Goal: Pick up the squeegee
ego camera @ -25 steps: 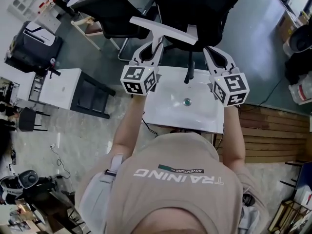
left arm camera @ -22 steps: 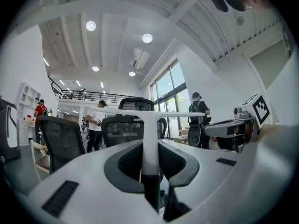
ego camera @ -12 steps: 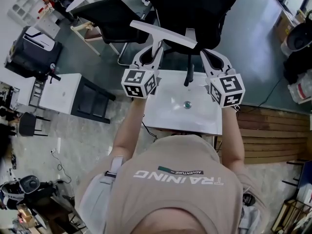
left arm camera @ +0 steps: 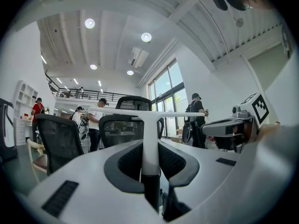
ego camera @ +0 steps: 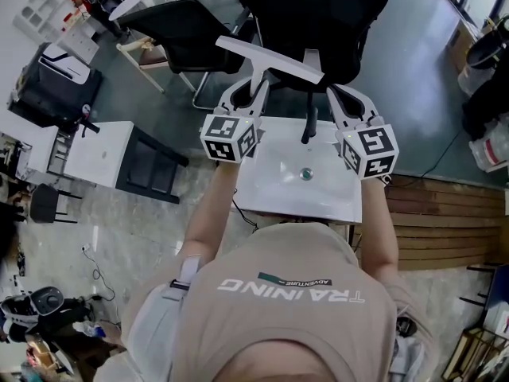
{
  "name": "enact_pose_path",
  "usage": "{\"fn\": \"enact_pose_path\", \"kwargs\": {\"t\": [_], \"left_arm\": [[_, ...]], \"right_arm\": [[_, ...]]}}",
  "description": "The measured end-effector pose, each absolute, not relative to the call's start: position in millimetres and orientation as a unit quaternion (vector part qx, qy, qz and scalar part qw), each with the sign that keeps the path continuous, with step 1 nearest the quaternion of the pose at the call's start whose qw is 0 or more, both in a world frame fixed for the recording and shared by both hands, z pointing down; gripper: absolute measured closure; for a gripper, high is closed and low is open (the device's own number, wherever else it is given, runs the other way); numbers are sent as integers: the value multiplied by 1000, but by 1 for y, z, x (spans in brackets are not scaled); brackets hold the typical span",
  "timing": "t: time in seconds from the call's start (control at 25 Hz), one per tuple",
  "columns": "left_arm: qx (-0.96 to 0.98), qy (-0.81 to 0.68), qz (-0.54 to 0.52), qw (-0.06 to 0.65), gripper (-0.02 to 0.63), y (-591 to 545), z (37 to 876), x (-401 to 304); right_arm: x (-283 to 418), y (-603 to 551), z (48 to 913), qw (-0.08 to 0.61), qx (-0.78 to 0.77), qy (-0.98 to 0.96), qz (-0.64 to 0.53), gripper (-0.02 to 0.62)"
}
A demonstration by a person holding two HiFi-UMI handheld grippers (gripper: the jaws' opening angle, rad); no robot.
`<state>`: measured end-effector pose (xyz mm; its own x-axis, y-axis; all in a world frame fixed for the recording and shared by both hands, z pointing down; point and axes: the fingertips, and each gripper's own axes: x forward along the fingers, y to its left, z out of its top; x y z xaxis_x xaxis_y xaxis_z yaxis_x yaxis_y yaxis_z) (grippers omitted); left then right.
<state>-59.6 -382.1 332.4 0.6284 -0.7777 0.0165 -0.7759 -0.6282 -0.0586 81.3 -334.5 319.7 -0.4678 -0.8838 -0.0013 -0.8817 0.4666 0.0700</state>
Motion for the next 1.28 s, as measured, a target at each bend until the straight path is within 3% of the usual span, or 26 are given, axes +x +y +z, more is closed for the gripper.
{"fn": "enact_pose_path", "kwargs": {"t": [1.28], "left_arm": [[-908,419,-6,30,525,-372,332,-46]], "right_arm": [[100,-319,310,-7,531,-847,-29,560]]}}
